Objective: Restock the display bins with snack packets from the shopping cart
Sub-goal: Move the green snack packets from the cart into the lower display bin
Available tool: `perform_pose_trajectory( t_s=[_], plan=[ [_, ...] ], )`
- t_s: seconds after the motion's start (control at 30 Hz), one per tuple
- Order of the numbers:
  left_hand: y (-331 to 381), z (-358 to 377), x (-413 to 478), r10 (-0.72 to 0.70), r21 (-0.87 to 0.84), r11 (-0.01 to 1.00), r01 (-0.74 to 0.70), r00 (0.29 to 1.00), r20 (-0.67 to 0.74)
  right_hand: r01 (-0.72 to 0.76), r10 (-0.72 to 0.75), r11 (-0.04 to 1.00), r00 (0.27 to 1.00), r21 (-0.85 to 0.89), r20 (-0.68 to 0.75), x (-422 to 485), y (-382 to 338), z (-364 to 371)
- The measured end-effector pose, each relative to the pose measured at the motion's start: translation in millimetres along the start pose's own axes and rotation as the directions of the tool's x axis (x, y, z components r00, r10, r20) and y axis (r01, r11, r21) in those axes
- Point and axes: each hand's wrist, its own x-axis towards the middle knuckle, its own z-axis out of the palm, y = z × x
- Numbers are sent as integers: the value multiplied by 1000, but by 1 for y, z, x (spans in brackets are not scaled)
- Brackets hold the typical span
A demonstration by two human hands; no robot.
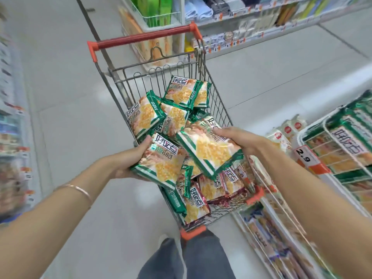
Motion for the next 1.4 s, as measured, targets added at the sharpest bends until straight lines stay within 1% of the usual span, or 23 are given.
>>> perform_pose_trajectory(
  t_s=[0.07,0.17,0.3,0.37,0.43,0.5,0.53,0.57,0.6,0.67,0.7,0.73,0.8,0.87,0.93,1.03,1.07,1.13,1.2,1.27,1.3,1.37,1.4],
  plan=[
    [13,27,-1,24,28,999,-25,999,43,53,-47,988,998,-144,50,-21,-11,17],
    [26,67,-4,69,3,998,-69,994,90,159,-162,889,986,-429,29,-36,-11,33],
    [32,92,-8,54,-96,995,-39,986,159,269,-385,801,916,-535,-116,-57,2,16],
    [36,112,-13,86,-70,995,-73,974,209,279,-441,783,880,-555,-179,-66,14,1],
    [42,140,-18,123,17,991,-131,960,253,288,-470,813,838,-506,-277,-82,27,-13],
    [51,173,-21,172,68,979,-194,954,245,260,-455,867,759,-424,-466,-109,42,-28],
    [55,193,-26,203,66,973,-222,954,222,231,-406,905,715,-356,-569,-125,51,-39],
    [60,214,-33,244,69,962,-263,947,206,211,-339,939,695,-270,-635,-142,62,-54],
    [65,236,-40,275,82,952,-294,943,190,190,-244,970,728,-153,-641,-163,72,-66],
    [74,285,-51,354,121,917,-379,916,188,169,-108,984,838,65,-535,-205,99,-94],
    [78,312,-53,374,93,911,-402,900,225,166,-78,975,877,145,-474,-229,113,-106],
    [82,341,-60,377,58,912,-405,887,267,173,-70,966,890,191,-451,-257,128,-119],
    [87,404,-66,398,75,888,-453,841,366,255,-99,915,892,312,-441,-308,157,-145],
    [89,467,-72,426,135,837,-530,788,445,339,-112,858,857,387,-503,-364,183,-167],
    [88,527,-82,439,197,792,-578,763,475,408,-96,801,810,438,-579,-412,216,-192],
    [83,612,-84,418,347,680,-646,730,540,464,-45,784,704,412,-709,-475,279,-220],
    [81,639,-84,394,405,642,-651,733,554,483,-40,781,672,397,-739,-494,301,-228],
    [70,689,-95,374,446,567,-693,699,610,488,-49,792,650,368,-758,-529,338,-238],
    [59,732,-94,404,495,448,-745,662,631,510,-43,779,623,364,-781,-553,370,-242],
    [52,766,-85,467,555,291,-779,622,629,505,-35,797,587,332,-809,-564,398,-246],
    [50,778,-82,489,583,191,-790,592,641,486,-18,820,549,302,-835,-560,410,-250],
    [45,797,-74,496,634,-78,-769,522,694,417,22,868,510,269,-860,-547,430,-255],
    [43,804,-68,482,655,-202,-729,508,714,386,40,882,509,269,-860,-538,441,-259]
  ],
)
